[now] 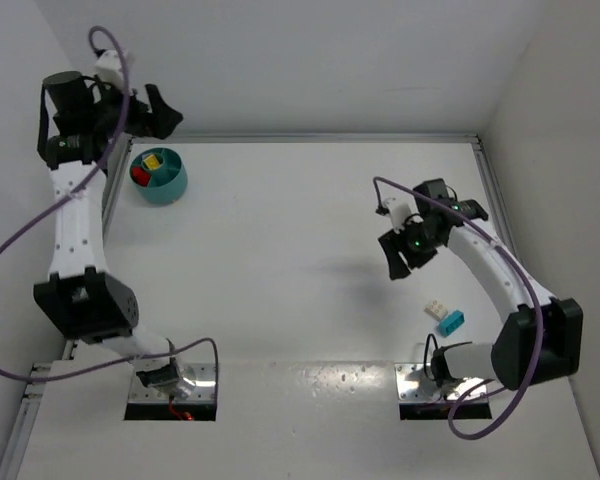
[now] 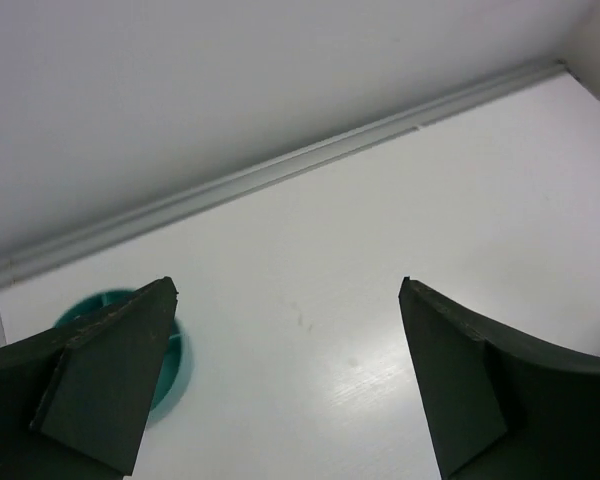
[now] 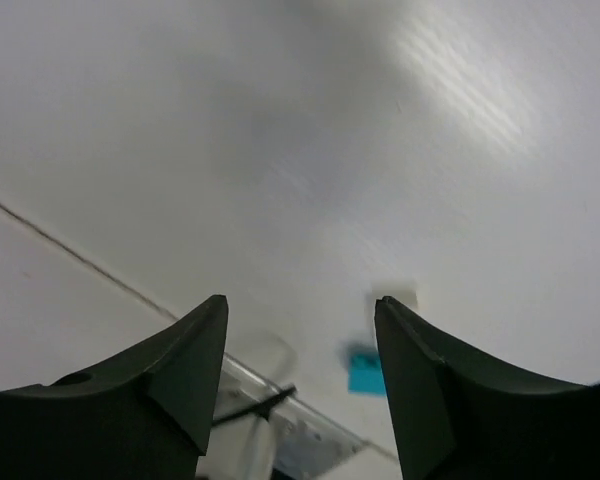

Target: Sort the legos into containers by color

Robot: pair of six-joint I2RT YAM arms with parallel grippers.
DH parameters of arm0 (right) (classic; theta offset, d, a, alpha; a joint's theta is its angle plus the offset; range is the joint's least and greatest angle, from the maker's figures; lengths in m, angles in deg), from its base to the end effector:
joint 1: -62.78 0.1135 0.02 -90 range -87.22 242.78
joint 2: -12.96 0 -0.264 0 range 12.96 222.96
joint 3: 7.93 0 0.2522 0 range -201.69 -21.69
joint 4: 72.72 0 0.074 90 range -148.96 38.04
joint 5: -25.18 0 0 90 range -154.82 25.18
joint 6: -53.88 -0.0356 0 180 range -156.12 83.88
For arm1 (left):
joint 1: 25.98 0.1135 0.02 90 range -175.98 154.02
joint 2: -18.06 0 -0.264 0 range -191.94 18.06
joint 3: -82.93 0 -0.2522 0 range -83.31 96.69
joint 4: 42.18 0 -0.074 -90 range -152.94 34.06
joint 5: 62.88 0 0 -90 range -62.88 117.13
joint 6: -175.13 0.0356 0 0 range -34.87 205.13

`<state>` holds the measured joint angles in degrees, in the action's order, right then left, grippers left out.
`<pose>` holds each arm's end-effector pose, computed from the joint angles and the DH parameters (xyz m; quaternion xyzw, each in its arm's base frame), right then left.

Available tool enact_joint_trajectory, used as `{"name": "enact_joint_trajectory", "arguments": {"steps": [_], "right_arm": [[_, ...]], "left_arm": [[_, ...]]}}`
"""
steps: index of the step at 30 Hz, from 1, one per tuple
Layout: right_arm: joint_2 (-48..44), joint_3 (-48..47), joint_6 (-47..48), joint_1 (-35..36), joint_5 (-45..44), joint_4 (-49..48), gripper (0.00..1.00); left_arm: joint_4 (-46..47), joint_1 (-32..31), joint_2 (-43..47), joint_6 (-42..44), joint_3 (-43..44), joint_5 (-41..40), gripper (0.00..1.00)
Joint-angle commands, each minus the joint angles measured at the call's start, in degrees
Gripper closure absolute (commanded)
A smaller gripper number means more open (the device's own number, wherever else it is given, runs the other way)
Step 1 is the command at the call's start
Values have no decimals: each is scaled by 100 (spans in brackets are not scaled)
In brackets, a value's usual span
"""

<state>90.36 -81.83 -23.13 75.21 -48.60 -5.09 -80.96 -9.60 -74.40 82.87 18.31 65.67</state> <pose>0.2411 0.0633 0.2534 -0.2374 0.9476 0.1384 0.1630 0.3532 0.0807 0.4476 0.0744 0.7755 -0.1915 0.5971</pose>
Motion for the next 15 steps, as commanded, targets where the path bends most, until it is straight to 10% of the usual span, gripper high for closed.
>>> {"name": "enact_joint_trajectory", "arguments": {"steps": [1,15], "right_arm": [[-559,344,965,-546,-1076,422,38],[-711,1610,3507,-1155,-2123,503,40]], "left_arm": [[-1057,-825,911,1307,-579,-556,0],[-786,-2403,2706,1501,-3094,-928,0]]}}
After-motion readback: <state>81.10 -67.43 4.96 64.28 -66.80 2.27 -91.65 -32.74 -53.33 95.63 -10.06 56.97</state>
